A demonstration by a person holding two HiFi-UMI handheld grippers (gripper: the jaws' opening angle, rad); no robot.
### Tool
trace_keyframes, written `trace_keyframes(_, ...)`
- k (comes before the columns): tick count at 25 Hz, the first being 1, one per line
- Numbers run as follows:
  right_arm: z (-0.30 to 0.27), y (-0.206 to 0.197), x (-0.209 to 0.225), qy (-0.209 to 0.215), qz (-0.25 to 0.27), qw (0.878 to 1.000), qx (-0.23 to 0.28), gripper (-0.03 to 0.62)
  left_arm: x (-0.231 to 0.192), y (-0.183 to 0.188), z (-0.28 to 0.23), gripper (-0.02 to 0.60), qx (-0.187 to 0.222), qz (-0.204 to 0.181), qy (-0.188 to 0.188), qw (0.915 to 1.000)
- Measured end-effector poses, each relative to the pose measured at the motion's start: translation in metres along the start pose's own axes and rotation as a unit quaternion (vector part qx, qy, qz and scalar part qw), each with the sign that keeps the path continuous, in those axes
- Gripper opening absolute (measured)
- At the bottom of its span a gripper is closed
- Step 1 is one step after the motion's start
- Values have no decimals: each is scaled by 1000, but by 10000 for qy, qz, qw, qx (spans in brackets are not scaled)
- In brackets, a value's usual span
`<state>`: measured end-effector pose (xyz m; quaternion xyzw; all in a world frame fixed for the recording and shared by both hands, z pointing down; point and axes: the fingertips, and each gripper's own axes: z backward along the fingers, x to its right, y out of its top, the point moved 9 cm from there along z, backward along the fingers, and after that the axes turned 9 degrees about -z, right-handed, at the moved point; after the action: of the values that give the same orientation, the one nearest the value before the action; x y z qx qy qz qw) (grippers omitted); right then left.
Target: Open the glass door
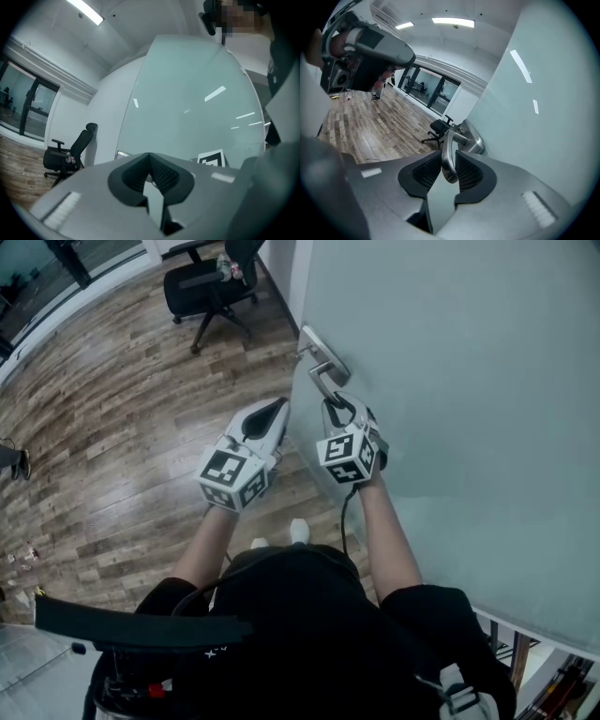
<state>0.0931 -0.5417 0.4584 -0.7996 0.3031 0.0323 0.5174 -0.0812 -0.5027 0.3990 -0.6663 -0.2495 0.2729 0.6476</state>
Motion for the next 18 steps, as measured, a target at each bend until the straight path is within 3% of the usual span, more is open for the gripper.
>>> trace_keyframes(18, -11, -13, 29, -194, -136, 9997, -76, 95, 4, -7, -22, -1, -46, 12, -58, 10000)
